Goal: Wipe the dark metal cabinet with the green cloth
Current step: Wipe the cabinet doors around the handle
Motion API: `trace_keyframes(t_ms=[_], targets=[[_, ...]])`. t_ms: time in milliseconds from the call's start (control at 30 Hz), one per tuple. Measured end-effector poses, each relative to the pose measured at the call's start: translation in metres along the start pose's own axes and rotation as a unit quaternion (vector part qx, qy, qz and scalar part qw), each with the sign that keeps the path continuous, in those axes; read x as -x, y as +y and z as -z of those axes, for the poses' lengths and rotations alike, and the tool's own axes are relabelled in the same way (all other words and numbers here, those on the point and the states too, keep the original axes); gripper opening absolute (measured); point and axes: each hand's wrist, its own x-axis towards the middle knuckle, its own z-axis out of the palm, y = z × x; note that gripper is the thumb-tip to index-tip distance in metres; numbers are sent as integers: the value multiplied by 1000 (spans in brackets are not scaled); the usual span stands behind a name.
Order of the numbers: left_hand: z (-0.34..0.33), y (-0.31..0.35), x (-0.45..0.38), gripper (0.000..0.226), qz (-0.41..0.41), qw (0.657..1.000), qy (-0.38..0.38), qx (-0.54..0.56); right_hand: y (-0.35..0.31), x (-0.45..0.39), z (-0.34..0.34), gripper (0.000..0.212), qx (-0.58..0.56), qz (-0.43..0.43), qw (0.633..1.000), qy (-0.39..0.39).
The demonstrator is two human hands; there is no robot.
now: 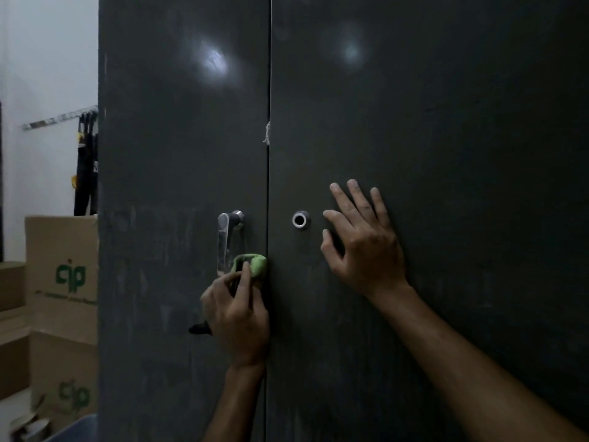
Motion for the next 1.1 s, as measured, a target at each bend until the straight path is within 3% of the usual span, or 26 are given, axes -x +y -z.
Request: trace_keyframes(t_ms=[100, 267, 400, 667, 800, 933, 1100], targets=[[-2, -4, 11, 32, 94, 995, 29, 29, 0, 0, 0, 26, -3, -2, 1000, 2], [-5, 10, 35, 63, 32, 994, -101, 9, 0, 0, 0, 26, -3, 1, 1000, -5], [-9, 41, 5, 82, 126, 975, -182, -13, 0, 0, -2, 27, 8, -1, 1000, -5], [-30, 96, -57, 96, 313, 927, -206, 14, 1, 1, 0, 30, 11, 3, 1000, -20], [-31, 96, -61, 92, 311, 931, -187, 29, 1, 0, 0, 30, 11, 3, 1000, -23], [-15, 85, -4, 94, 229, 957, -178, 17, 1, 1, 0, 28, 3, 7, 1000, -15], [-5, 59, 30, 88, 162, 965, -203, 35, 0, 1, 1, 26, 1, 2, 1000, -14]])
